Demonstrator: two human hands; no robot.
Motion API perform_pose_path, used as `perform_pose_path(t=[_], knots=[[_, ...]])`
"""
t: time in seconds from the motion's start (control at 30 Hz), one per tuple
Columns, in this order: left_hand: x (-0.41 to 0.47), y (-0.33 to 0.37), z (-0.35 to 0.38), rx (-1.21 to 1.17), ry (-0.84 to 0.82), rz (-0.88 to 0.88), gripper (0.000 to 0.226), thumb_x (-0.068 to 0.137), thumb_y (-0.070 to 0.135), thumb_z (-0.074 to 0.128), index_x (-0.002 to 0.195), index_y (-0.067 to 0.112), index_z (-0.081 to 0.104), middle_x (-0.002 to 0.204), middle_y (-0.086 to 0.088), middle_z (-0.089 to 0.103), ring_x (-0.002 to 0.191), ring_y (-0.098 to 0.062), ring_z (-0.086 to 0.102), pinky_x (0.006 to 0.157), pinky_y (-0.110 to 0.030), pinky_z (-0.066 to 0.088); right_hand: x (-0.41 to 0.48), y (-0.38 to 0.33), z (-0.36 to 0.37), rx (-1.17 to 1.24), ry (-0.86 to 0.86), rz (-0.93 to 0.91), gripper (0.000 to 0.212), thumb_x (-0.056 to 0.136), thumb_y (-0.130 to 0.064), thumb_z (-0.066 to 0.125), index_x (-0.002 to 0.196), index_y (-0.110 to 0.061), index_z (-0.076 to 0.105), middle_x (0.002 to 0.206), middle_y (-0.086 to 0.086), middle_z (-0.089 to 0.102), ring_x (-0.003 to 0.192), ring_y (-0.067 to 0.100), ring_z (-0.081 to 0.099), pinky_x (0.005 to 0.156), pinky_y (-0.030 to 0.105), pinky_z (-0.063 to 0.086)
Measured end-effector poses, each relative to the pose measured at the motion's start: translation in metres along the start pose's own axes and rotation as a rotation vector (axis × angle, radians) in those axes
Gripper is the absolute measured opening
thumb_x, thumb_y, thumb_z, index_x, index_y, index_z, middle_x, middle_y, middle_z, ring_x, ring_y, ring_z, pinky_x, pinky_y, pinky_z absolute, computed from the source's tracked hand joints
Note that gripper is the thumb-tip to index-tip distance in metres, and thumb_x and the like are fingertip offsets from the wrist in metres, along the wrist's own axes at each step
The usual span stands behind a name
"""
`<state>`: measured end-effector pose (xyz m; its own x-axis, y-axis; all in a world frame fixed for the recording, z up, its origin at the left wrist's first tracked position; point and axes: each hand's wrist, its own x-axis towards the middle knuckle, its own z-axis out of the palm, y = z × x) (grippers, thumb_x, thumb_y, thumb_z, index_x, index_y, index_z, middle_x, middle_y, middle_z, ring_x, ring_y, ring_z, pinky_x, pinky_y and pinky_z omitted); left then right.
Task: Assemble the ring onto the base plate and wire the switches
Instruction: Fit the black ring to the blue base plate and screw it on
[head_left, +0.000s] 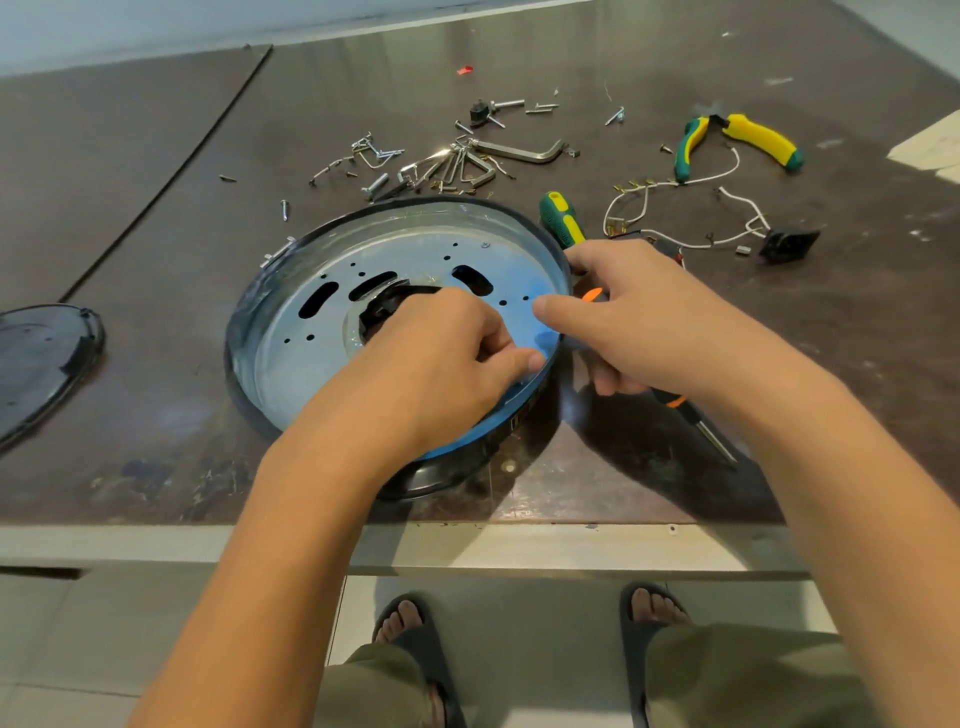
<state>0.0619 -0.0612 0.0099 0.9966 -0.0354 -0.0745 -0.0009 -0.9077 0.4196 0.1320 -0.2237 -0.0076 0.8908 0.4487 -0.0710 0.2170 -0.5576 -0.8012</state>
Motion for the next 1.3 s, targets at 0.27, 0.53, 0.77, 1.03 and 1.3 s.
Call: perform_pose_path(t=[0.27, 0.53, 0.77, 1.03, 1.3], knots=[[-0.006, -0.008, -0.008, -0.123, -0.057, 0.035, 0.021, 0.094, 0.04, 0.061, 0.088, 0.024, 0.074, 0.077, 0.003, 0.071, 0.072, -0.012, 0.064, 0.07, -0.038, 0.054, -0.004, 0.001, 0.005, 0.35, -0.11, 0.196, 0.021, 0.098, -0.026, 0.059, 0.094, -0.006, 0.061, 0.073, 0.014, 0.068, 0.036, 0.015, 0.047, 0.034, 0.018, 0.033], [-0.004, -0.007, -0.007, -0.126, -0.052, 0.029, 0.02, 0.093, 0.04, 0.061, 0.09, 0.026, 0.074, 0.08, 0.006, 0.071, 0.074, -0.008, 0.063, 0.074, -0.037, 0.055, -0.009, 0.0, -0.004, 0.591, -0.186, 0.265, 0.021, 0.098, -0.016, 0.056, 0.103, 0.004, 0.06, 0.075, 0.018, 0.063, 0.04, 0.012, 0.042, 0.031, 0.018, 0.029], [-0.007, -0.007, -0.009, -0.153, -0.071, 0.036, 0.02, 0.093, 0.04, 0.062, 0.086, 0.026, 0.074, 0.078, 0.003, 0.072, 0.072, -0.013, 0.065, 0.072, -0.038, 0.055, -0.01, 0.003, -0.007, 0.634, -0.221, 0.258, 0.027, 0.099, -0.019, 0.056, 0.111, 0.004, 0.06, 0.083, 0.022, 0.062, 0.04, 0.011, 0.04, 0.031, 0.017, 0.026], [-0.004, -0.009, -0.007, -0.193, -0.059, 0.015, 0.017, 0.091, 0.038, 0.065, 0.084, 0.026, 0.074, 0.078, 0.009, 0.072, 0.072, -0.005, 0.063, 0.071, -0.031, 0.053, -0.038, 0.0, -0.005, 0.351, -0.449, 0.175, 0.083, 0.06, -0.037, 0.095, 0.128, -0.035, 0.047, 0.08, 0.008, 0.062, 0.043, 0.015, 0.046, 0.038, 0.021, 0.033], [-0.004, -0.009, -0.006, -0.229, -0.038, 0.026, 0.018, 0.093, 0.034, 0.065, 0.086, 0.022, 0.075, 0.077, 0.008, 0.071, 0.071, -0.006, 0.063, 0.067, -0.029, 0.051, -0.055, -0.008, 0.05, 0.173, -0.069, 0.073, 0.125, 0.056, -0.046, 0.094, 0.15, -0.033, 0.013, 0.125, -0.02, 0.055, 0.109, 0.004, 0.058, 0.083, 0.025, 0.054]])
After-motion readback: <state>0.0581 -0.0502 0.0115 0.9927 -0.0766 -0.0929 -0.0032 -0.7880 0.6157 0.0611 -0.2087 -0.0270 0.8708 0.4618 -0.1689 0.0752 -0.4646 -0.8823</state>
